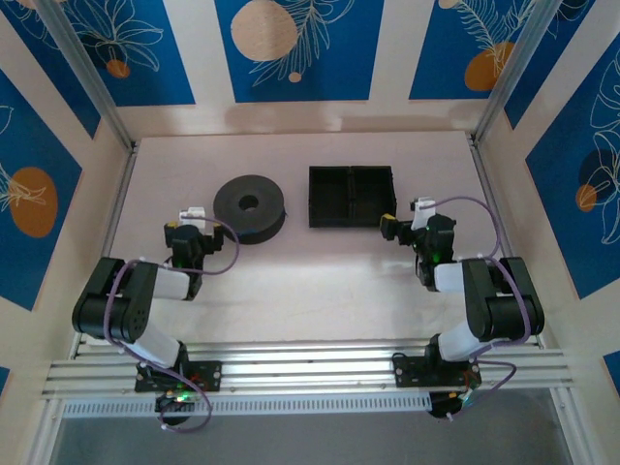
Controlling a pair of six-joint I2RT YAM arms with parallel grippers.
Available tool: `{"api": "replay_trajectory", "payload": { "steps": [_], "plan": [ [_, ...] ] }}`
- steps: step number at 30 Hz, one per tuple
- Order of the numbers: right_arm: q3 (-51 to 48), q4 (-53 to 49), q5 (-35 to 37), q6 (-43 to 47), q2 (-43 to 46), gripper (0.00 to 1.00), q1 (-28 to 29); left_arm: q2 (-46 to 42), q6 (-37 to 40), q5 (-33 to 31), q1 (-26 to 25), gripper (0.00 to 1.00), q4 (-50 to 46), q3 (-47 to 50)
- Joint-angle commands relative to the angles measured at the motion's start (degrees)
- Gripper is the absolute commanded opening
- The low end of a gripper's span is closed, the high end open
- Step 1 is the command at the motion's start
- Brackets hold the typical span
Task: Wrap the cables
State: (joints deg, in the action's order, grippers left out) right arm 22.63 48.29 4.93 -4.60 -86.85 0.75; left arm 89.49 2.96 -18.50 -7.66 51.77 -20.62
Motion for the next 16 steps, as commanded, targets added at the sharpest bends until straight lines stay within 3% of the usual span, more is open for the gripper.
{"api": "replay_trajectory", "payload": {
  "steps": [1,16],
  "plan": [
    [1.5,-2.8,-2.8,-0.4,-0.3,0.99,-1.1,0.3,-1.0,3.2,0.9,1.00,4.6,0.3],
    [1.5,-2.8,-2.8,-0.5,-0.3,0.99,-1.1,0.4,-0.8,3.1,0.9,1.00,5.3,0.6]
  ]
}}
